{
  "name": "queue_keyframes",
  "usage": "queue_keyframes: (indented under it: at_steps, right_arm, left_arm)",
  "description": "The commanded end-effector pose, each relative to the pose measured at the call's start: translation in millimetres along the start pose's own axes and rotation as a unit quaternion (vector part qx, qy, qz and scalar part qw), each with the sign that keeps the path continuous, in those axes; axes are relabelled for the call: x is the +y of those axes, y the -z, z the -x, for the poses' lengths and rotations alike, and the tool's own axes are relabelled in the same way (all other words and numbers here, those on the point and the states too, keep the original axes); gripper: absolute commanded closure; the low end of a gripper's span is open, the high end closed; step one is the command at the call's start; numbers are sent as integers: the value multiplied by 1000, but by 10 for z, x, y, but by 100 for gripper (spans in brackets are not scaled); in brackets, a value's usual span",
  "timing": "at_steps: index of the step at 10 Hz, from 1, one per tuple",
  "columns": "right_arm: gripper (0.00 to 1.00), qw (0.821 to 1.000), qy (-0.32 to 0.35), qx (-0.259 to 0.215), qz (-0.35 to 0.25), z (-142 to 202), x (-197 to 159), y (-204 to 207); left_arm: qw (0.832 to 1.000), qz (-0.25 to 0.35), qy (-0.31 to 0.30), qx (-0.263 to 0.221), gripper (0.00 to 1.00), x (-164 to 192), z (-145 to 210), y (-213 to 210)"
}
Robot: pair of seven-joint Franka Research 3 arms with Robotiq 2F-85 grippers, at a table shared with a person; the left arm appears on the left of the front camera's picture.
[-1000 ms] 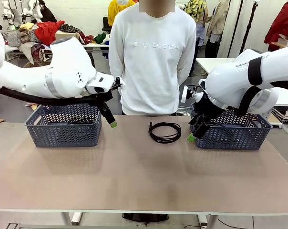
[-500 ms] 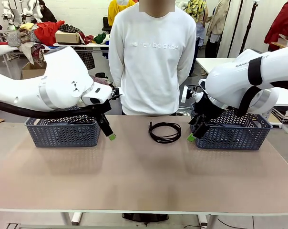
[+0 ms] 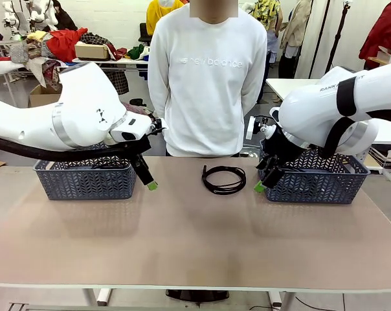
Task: Organize the cables according to human instructions.
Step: Pick up a bundle of cables and place it in the basket indicated by the human.
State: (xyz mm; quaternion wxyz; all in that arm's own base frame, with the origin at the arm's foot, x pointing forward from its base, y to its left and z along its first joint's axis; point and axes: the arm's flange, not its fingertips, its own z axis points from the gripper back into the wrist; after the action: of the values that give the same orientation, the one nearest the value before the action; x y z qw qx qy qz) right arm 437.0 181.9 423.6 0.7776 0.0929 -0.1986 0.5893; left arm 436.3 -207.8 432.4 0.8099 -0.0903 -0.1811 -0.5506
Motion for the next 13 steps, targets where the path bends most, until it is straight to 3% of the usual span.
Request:
queue_keyframes:
  at_steps: [1, 13]
  right_arm:
    - [0, 1000, -4, -1, 0, -3, 7, -13]
    - [0, 1000, -4, -1, 0, -3, 7, -13]
  left_arm:
    - [1000, -7, 0, 2, 0, 2, -9, 9]
    - [1000, -7, 0, 2, 0, 2, -9, 9]
